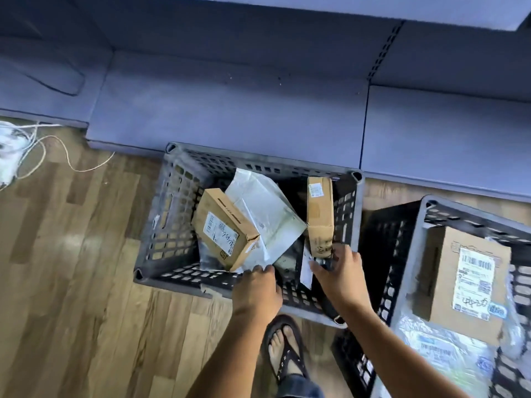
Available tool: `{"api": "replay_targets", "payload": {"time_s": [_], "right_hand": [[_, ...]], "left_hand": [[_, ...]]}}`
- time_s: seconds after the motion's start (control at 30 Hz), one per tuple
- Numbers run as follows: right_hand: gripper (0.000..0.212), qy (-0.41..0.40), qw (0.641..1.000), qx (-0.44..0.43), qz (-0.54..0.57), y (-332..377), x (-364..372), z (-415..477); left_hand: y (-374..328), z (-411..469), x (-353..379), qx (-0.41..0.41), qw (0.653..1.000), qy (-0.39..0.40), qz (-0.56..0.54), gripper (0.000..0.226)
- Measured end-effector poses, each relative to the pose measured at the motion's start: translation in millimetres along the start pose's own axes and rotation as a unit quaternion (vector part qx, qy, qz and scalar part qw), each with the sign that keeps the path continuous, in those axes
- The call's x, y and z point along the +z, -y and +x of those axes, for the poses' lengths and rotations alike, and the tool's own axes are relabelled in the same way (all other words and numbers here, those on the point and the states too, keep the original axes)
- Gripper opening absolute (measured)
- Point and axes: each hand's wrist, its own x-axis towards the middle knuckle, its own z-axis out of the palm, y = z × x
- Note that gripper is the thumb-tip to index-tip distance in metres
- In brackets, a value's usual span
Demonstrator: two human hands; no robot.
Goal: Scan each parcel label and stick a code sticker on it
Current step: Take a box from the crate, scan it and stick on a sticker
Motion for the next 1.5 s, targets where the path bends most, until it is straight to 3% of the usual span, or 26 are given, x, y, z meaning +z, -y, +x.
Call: {"api": "replay_targets", "payload": {"time_s": [0.1, 0.27, 0.5, 0.67, 0.8, 0.9, 1.07, 1.17, 1.33, 1.43, 1.5], "right_hand": [[0.062, -0.02, 0.999, -0.015, -0.043, 17, 10, 45], [0.08, 0.033, 0.99, 0.032, -0.131, 22, 28, 92], [0.071, -0.017, 0.99, 0.034, -0.139, 15, 40, 102], [0.066, -0.092, 0.993, 0.054, -0.041, 15, 23, 77], [0.049, -0.118, 0.992, 0.024, 0.036, 28, -9, 33], [0.057, -0.129, 0.983, 0.024, 0.128, 43, -49, -1], [0.054, -0.066, 0.94, 0.021, 0.335, 70, -103, -45], [0.037, -0.043, 0.931, 0.013, 0.363, 86, -122, -67], [0.022, -0.006, 0.915, -0.014, 0.403, 121, -157, -112], [0.02, 0.016, 0.899, -0.064, 0.433, 150, -192, -141], [0.033, 0.032, 0.888, -0.099, 0.449, 170, -217, -161]], "left_hand": [[9, 9, 1, 0.011, 1.0, 0.016, 0.0, 0.03], [27, 18, 9, 0.02, 0.999, 0.03, 0.002, 0.027], [42, 34, 1, 0.045, 0.997, 0.054, 0.015, 0.026], [46, 33, -6, 0.03, 0.998, 0.054, 0.007, 0.026], [41, 17, -20, 0.017, 0.998, 0.06, 0.007, 0.025], [34, 0, -42, 0.007, 0.998, 0.065, -0.019, 0.025], [27, -20, -94, -0.016, 0.99, 0.025, -0.135, 0.022], [33, -38, -127, -0.047, 0.979, 0.004, -0.198, 0.025], [52, -89, -184, -0.082, 0.977, -0.036, -0.195, 0.018], [67, -121, -217, -0.103, 0.958, -0.078, -0.256, 0.011], [77, -141, -238, -0.109, 0.94, -0.107, -0.305, 0.021]]}}
